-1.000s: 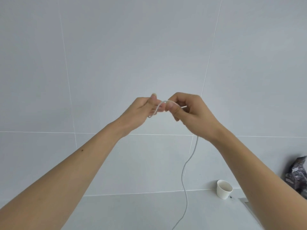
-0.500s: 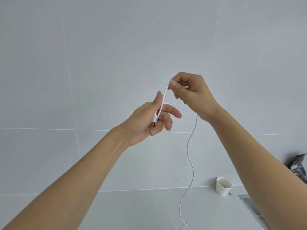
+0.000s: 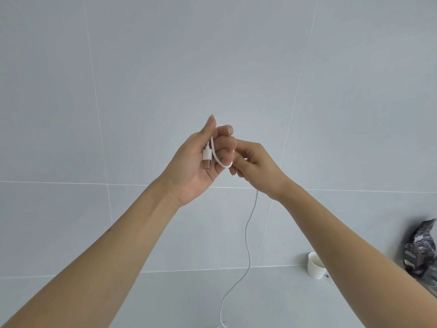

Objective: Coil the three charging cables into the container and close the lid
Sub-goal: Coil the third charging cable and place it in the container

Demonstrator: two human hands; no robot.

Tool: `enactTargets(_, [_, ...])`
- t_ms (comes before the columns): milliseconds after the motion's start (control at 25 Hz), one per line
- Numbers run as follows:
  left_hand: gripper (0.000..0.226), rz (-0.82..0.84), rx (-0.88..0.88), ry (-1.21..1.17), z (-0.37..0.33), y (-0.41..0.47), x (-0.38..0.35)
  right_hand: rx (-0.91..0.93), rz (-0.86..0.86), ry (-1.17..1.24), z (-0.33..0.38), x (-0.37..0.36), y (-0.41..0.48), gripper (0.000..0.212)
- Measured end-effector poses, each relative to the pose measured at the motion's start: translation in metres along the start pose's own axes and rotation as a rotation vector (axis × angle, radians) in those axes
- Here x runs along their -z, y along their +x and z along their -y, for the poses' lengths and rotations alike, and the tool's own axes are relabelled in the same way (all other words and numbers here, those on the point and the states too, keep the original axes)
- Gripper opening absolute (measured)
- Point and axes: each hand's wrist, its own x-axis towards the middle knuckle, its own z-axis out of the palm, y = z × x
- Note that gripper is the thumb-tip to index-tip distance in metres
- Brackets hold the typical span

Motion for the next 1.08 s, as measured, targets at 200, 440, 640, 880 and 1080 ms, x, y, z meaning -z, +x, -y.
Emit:
enactTargets(200, [0.044, -0.098, -0.109, 0.191, -0.003, 0.004, 0.015, -0.03, 0.013, -0.057, -0.004, -0.013, -0.014, 0.026])
enactTargets(440, [0.05, -0.172, -0.14, 0.285, -0.003, 0.007, 0.028, -0.048, 0.054, -0.139, 0.006, -0.015, -0.024, 0.02])
enactTargets(640, [0.049, -0.322, -0.177, 0.407, -0.011, 0.012, 0.036, -0.064, 0.068, -0.079, 0.014, -0.008, -0.031, 0.02])
enactTargets(880, [0.064, -0.394, -0.079, 0.744, -0.007, 0.015, 0.038, -0.046, 0.024, 0.025, 0.032, 0.01, -0.026, 0.02])
enactTargets(1080, [0.076, -0.292, 0.056, 0.95, -0.002, 0.01, 0.027, 0.004, -0.069, 0.056, 0.045, 0.017, -0.01, 0.028])
